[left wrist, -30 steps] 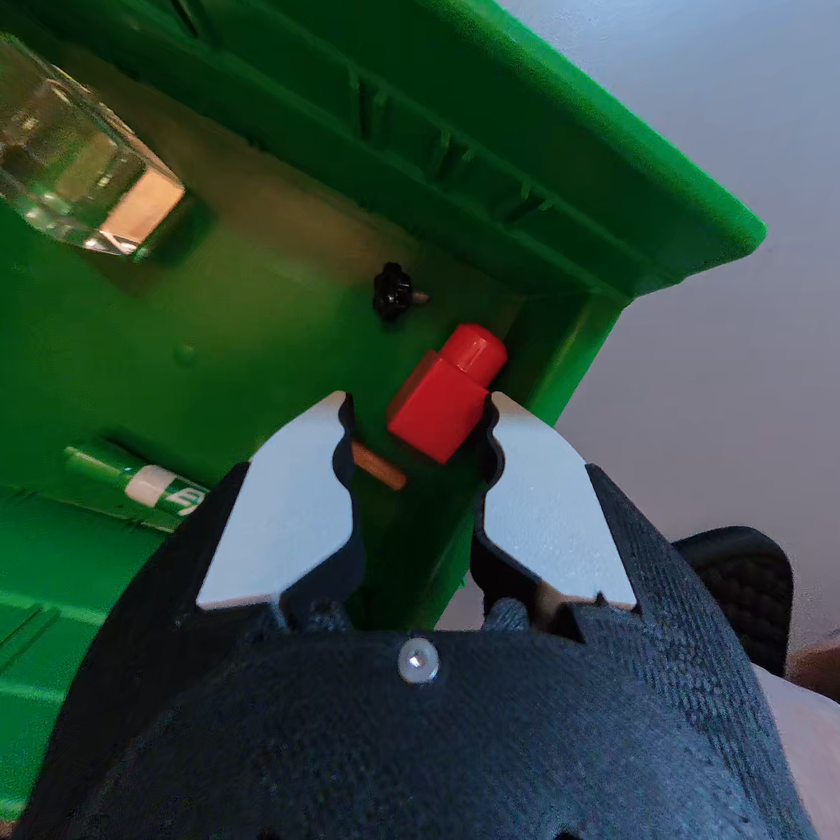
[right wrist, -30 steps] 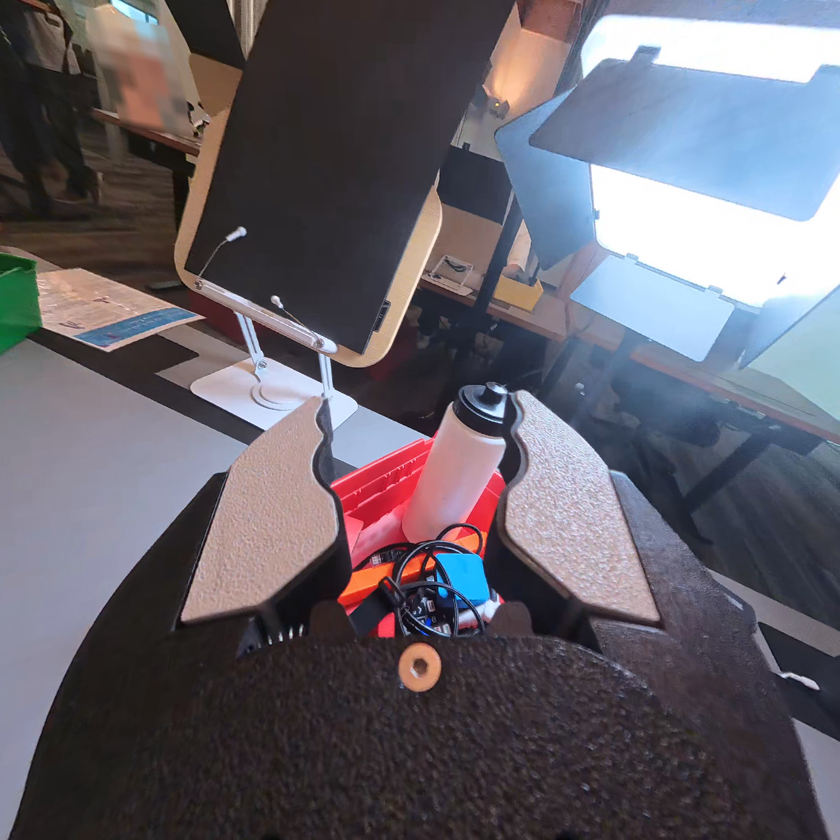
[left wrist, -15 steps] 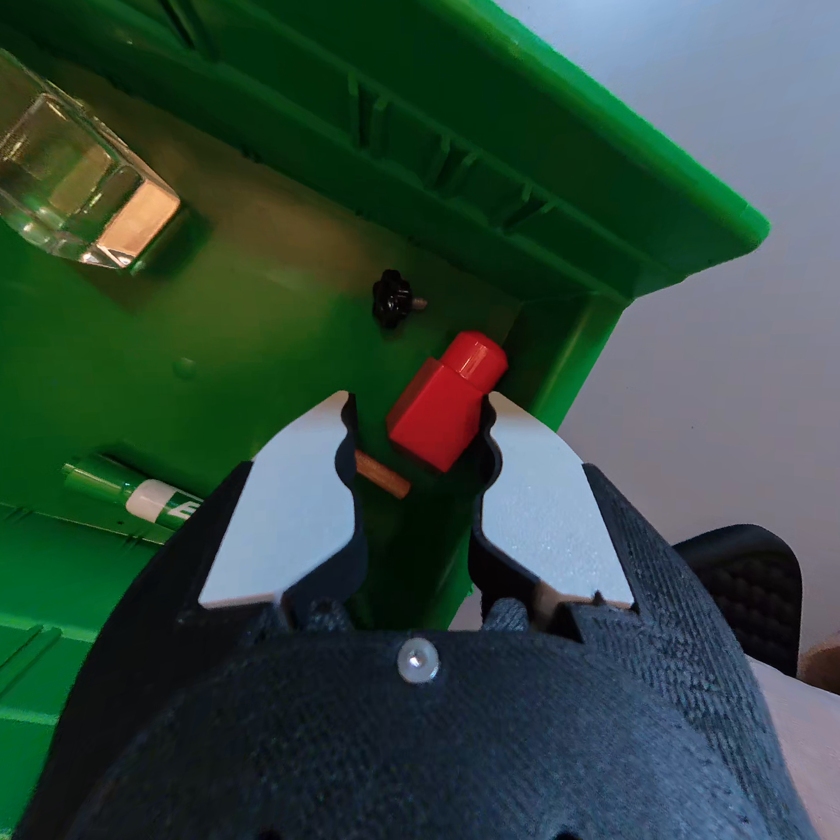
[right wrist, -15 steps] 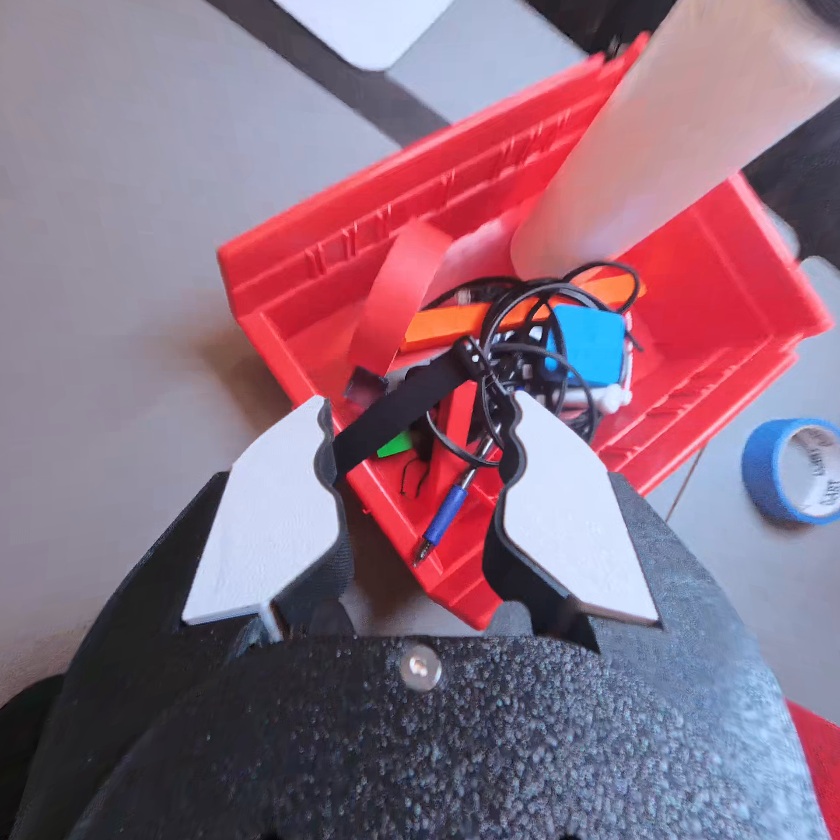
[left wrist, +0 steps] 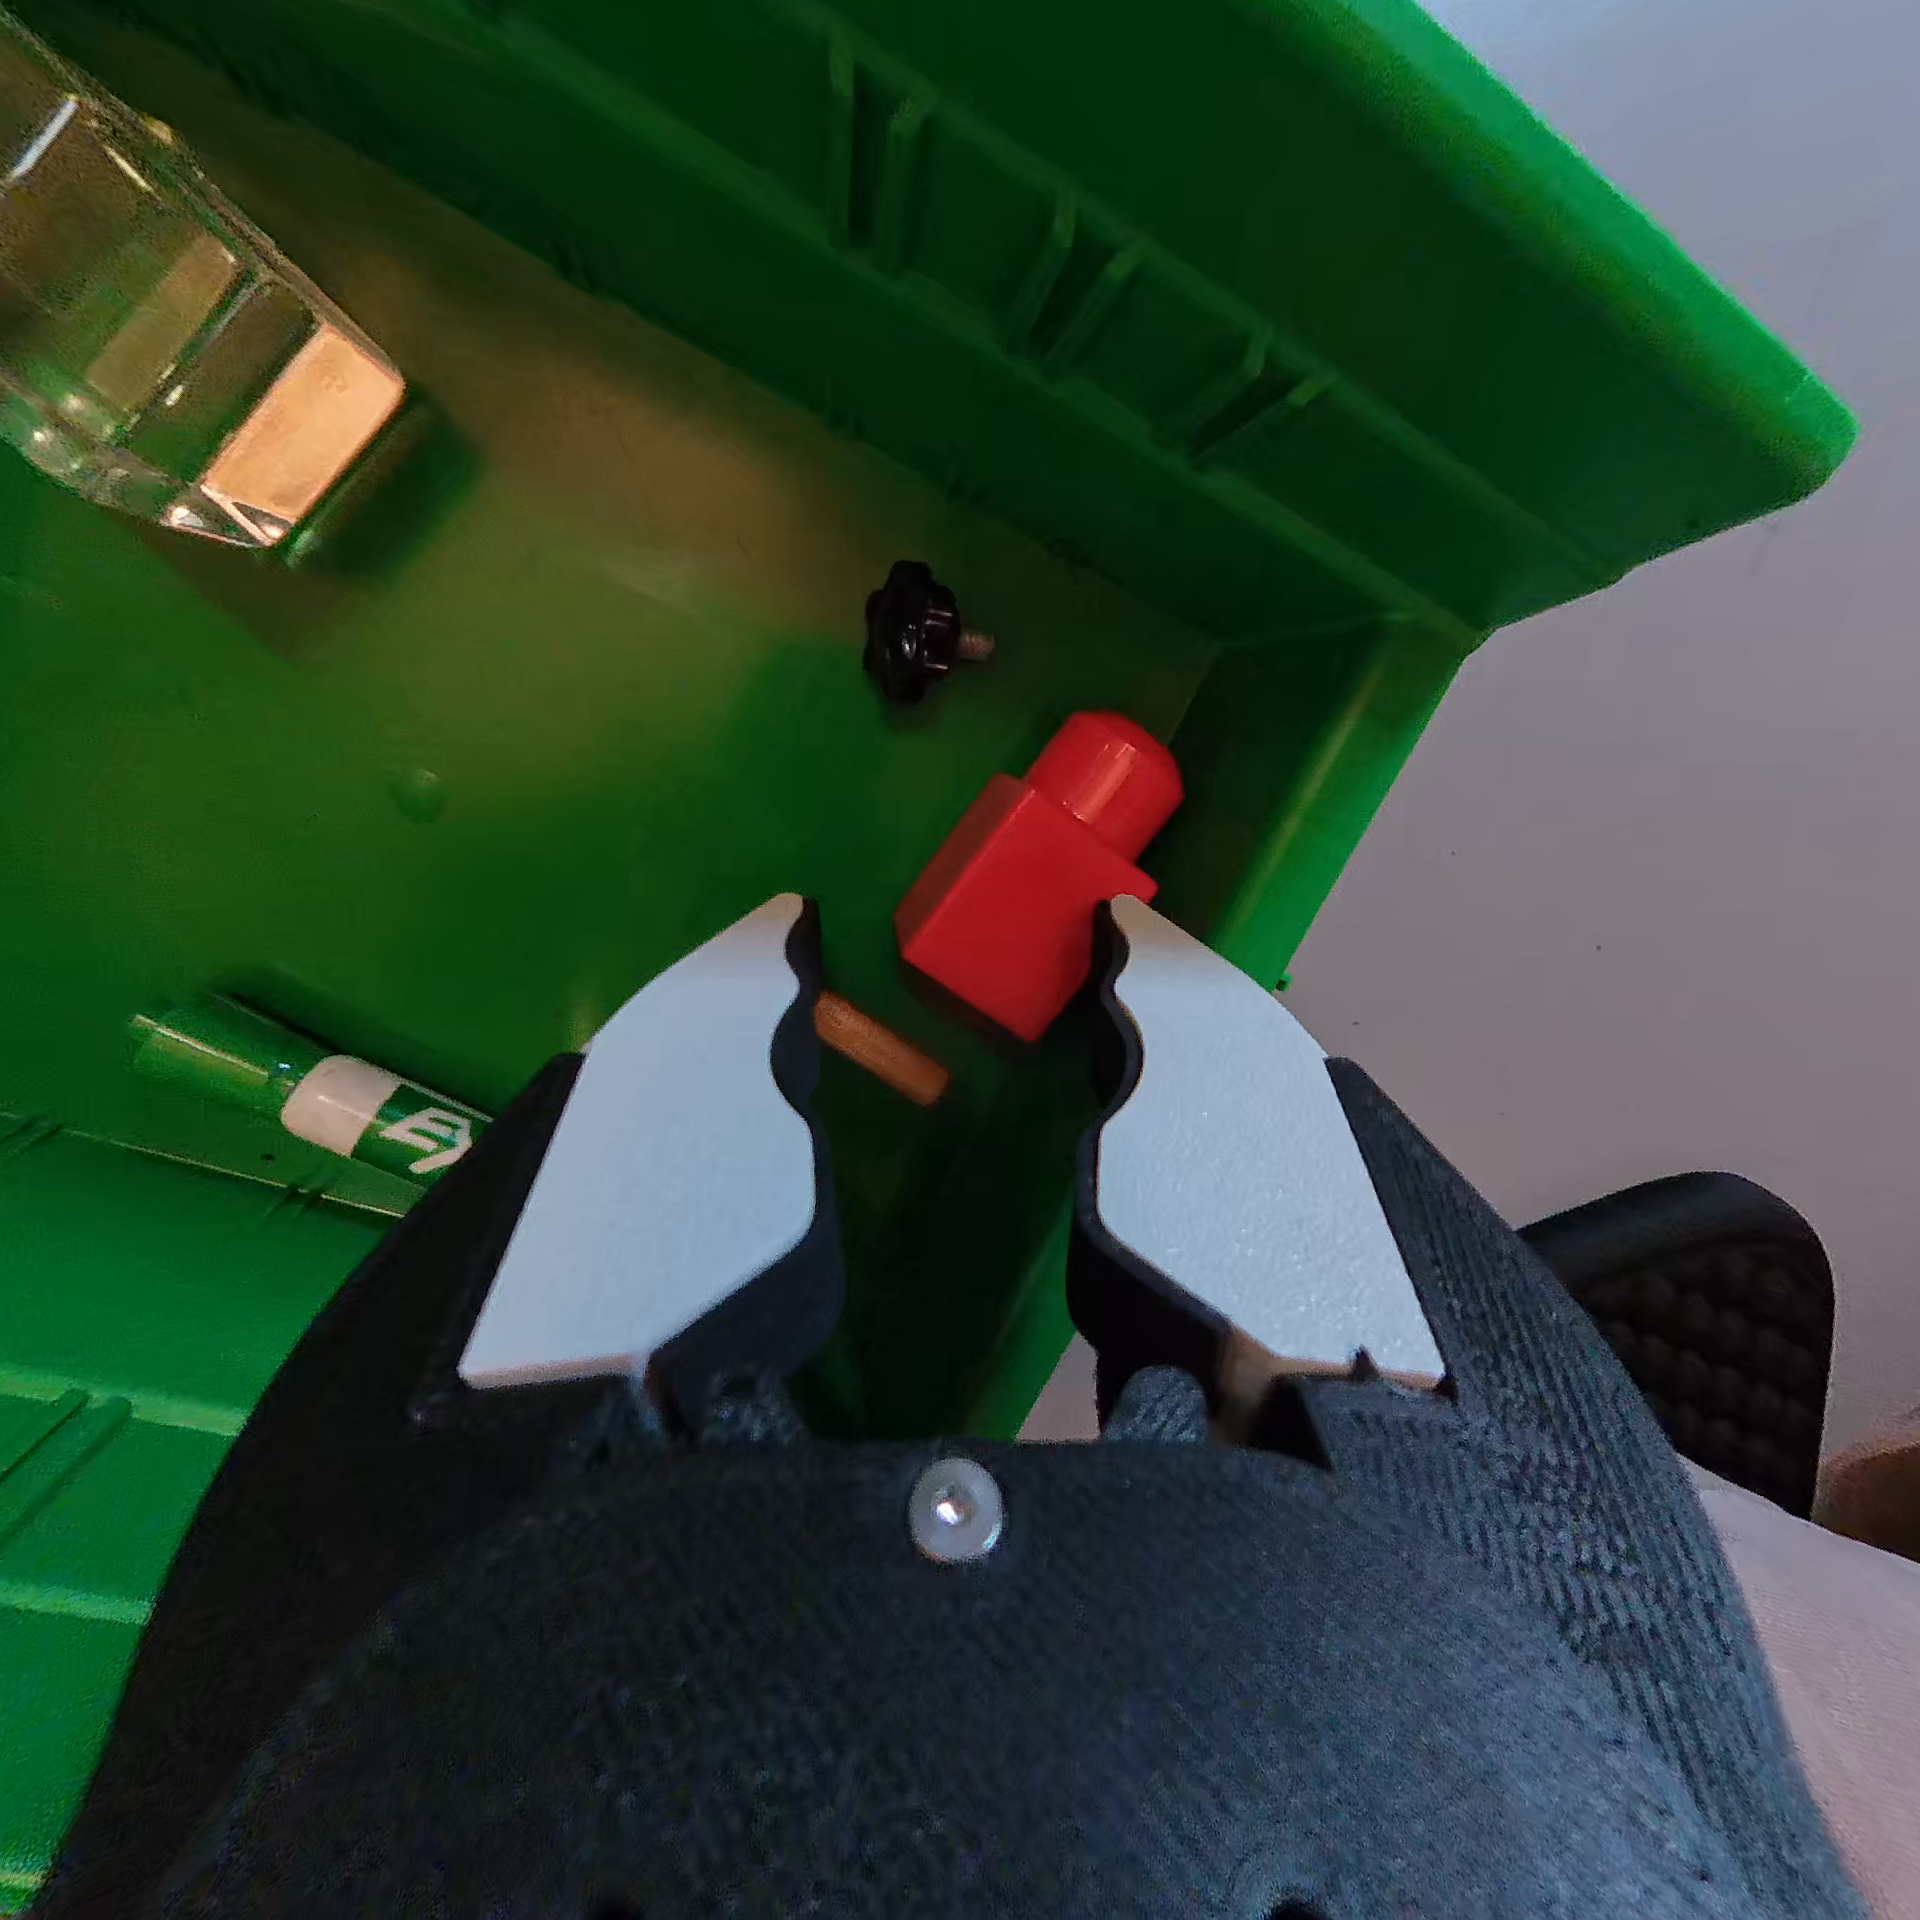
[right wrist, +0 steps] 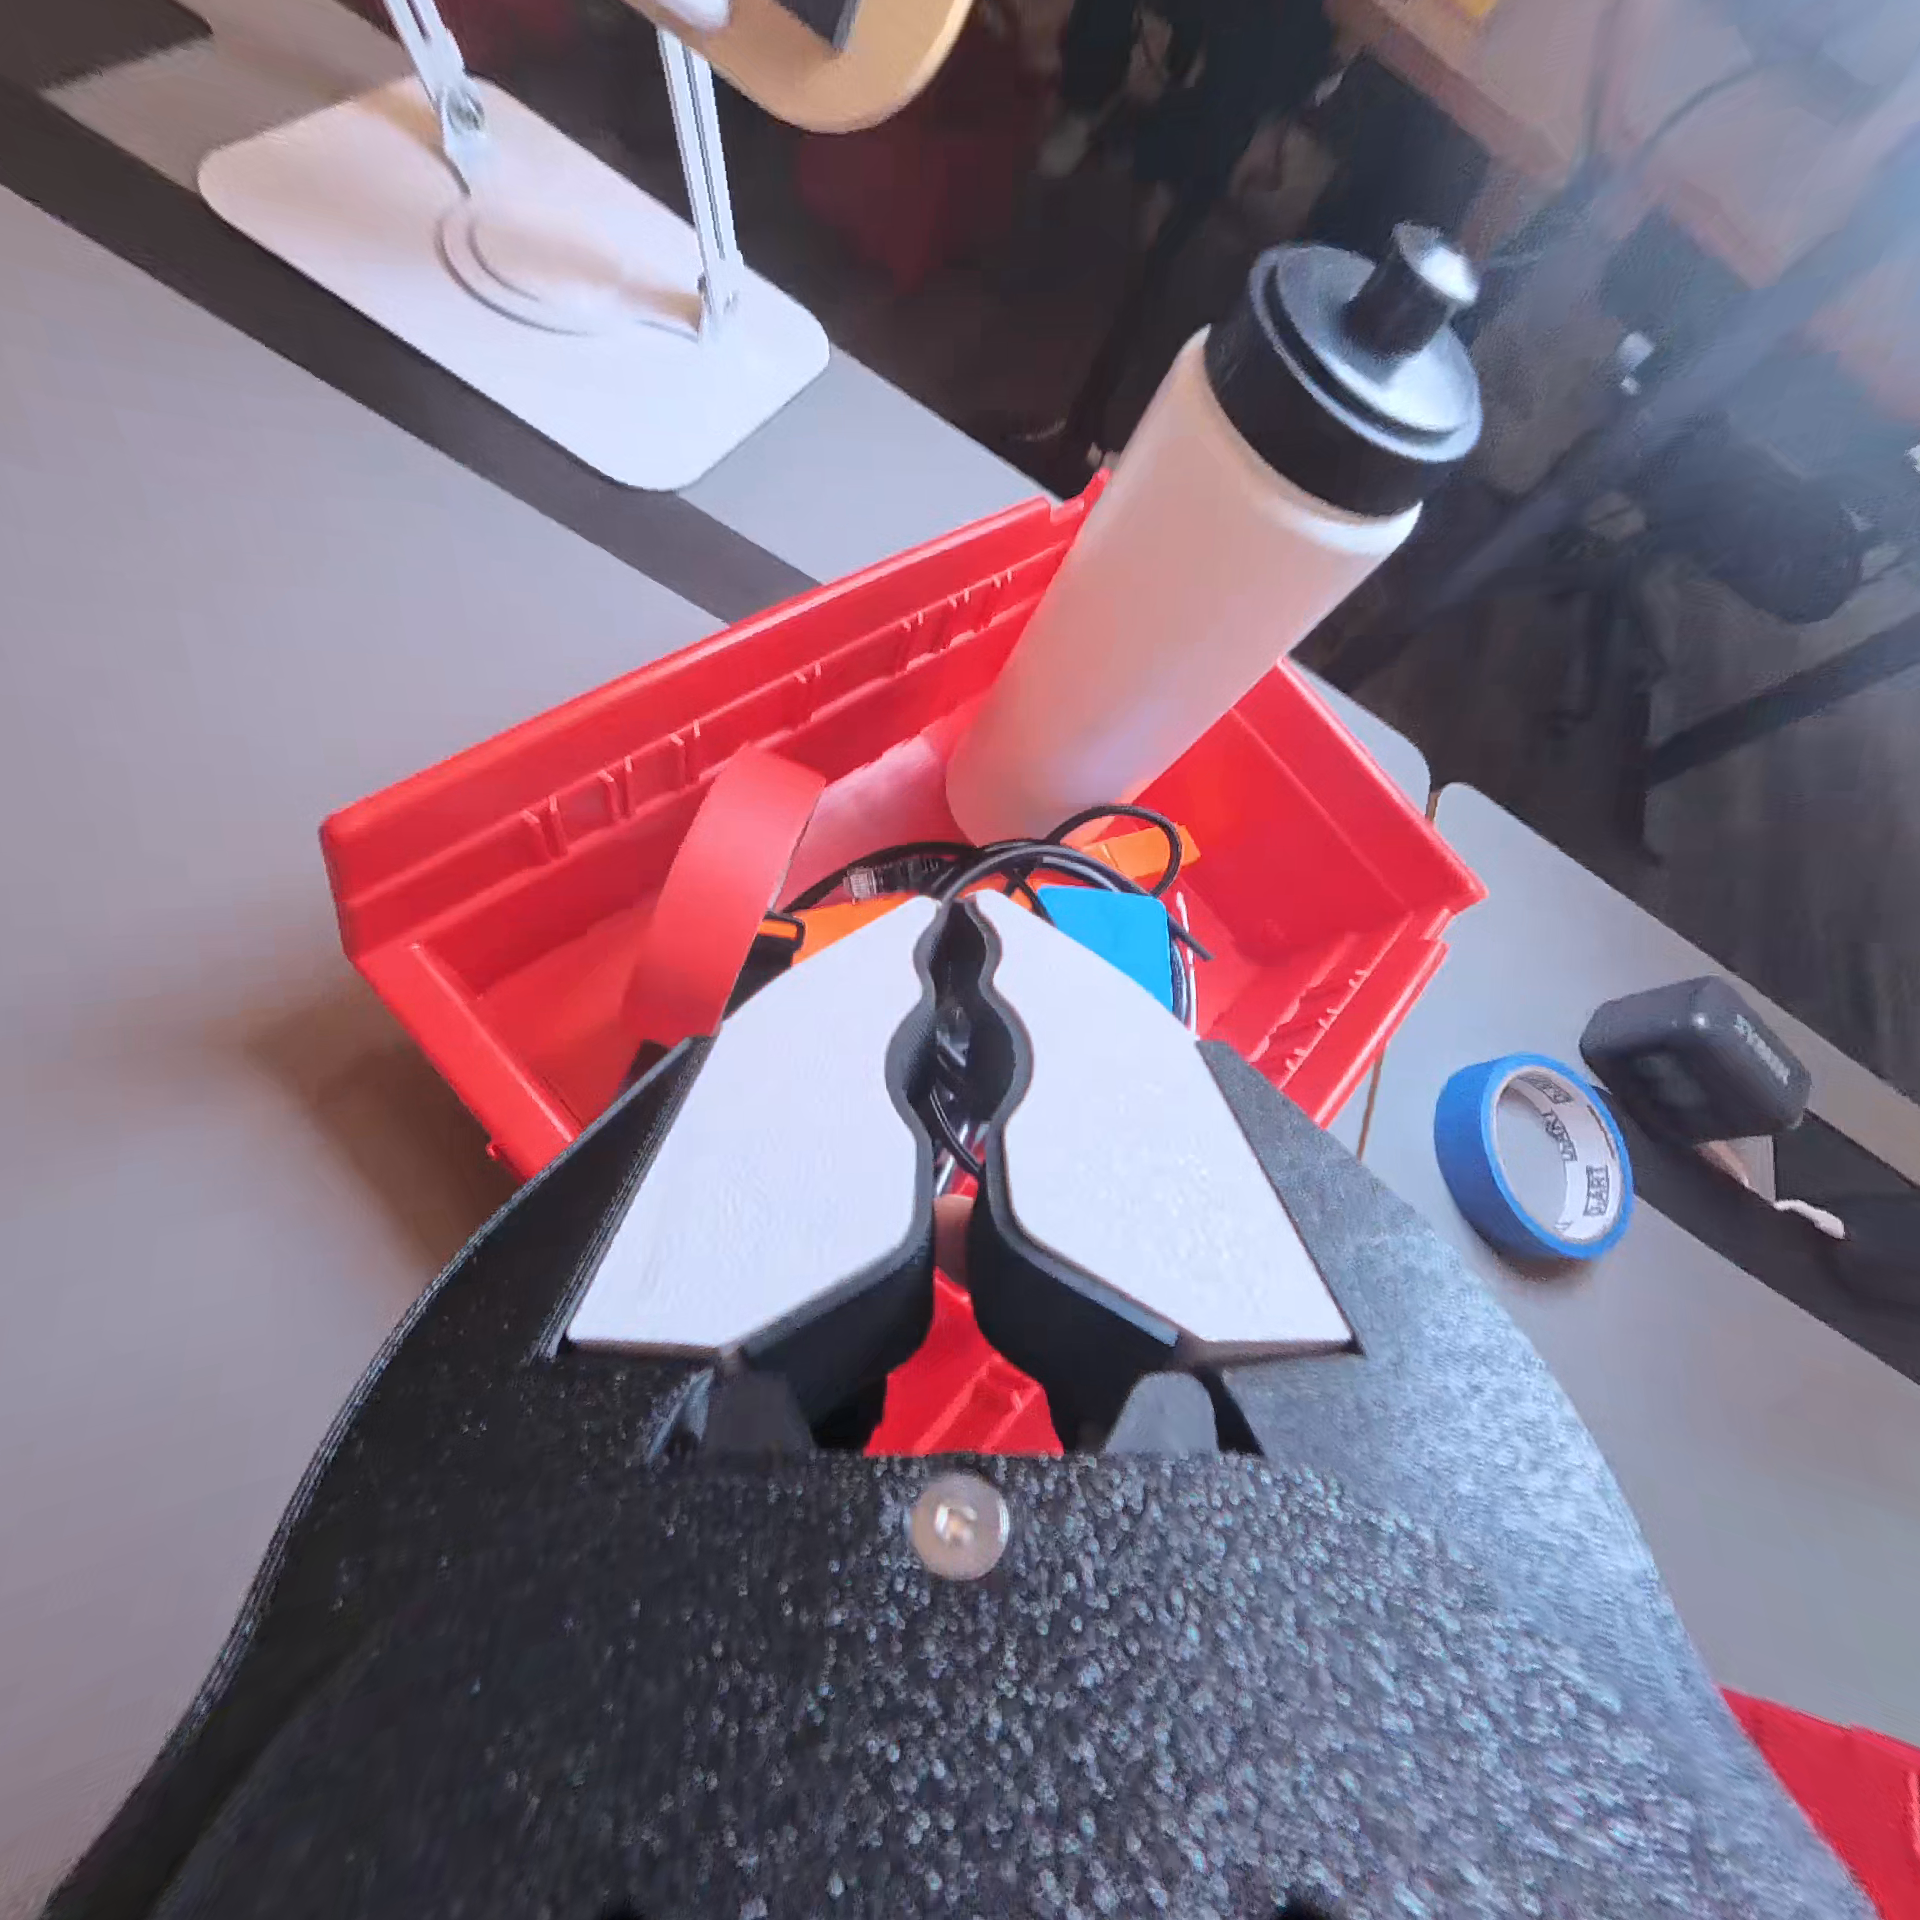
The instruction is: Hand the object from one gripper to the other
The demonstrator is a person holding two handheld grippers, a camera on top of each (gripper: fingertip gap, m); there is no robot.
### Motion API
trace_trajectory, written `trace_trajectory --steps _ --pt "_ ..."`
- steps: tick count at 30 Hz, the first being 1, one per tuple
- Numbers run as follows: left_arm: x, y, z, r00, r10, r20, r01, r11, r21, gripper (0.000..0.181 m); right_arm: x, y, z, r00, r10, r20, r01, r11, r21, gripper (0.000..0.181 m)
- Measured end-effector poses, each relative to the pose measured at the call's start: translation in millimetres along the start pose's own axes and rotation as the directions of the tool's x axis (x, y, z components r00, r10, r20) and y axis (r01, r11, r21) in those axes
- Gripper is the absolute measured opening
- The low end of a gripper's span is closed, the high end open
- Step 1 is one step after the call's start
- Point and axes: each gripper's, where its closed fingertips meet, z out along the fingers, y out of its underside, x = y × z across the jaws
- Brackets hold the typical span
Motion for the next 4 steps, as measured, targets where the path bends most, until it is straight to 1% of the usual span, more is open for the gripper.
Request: trace_trajectory --steps 1,3,4 --pt "1.1 -0.4 0.0 1.0 0.005 0.001 -0.005 1.0 0.0 0.05 -1.1 11.6 3.0 1.0 -0.006 0.013 0.007 0.998 -0.068 0.0" --pt "2.2 -0.7 -0.6 1.0 0.014 0.005 -0.014 1.0 -0.002 0.05 -11.2 45.9 9.8 0.997 -0.048 0.066 0.064 0.964 -0.258 0.003" --pt "2.2 -0.9 -1.0 1.0 0.016 0.006 -0.016 1.0 -0.001 0.05 -23.8 62.1 12.3 0.99 -0.05 0.132 0.092 0.936 -0.34 0.025"
